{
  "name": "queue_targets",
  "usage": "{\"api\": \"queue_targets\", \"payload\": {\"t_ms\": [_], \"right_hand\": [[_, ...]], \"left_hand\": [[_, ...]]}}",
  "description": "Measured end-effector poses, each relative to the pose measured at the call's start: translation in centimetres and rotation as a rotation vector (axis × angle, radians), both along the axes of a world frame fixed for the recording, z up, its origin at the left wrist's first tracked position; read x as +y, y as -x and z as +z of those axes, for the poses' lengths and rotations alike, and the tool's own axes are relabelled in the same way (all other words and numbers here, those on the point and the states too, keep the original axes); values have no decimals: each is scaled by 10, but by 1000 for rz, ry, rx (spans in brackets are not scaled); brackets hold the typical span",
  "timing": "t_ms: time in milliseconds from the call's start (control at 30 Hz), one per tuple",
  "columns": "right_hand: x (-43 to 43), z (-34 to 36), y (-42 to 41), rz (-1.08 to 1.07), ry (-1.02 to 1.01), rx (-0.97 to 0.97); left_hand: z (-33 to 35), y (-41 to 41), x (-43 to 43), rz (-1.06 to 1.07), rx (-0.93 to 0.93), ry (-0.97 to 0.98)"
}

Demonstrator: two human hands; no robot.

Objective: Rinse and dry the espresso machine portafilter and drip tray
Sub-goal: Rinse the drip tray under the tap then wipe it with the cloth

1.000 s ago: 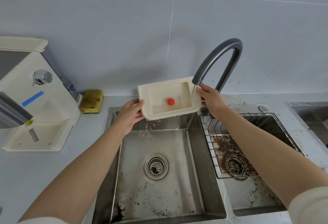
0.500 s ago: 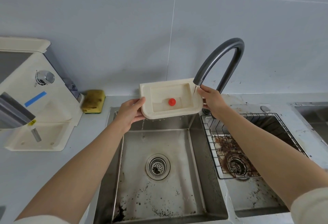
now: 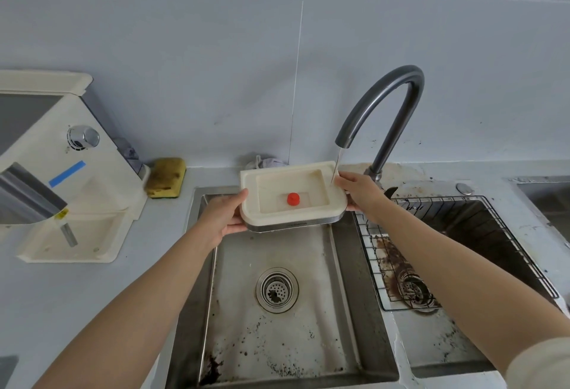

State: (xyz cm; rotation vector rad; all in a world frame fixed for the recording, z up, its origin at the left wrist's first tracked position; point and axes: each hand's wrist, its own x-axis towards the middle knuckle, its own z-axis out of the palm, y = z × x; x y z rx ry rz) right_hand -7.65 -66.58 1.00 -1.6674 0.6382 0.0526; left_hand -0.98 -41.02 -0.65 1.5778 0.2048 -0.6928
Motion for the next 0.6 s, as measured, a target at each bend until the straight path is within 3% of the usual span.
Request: {"api": "queue_targets", "payload": {"t_ms": [600], "right_hand": [[9, -35, 50, 7, -92, 111]], "left_hand": [[-33, 53, 14, -72, 80, 0]]}}
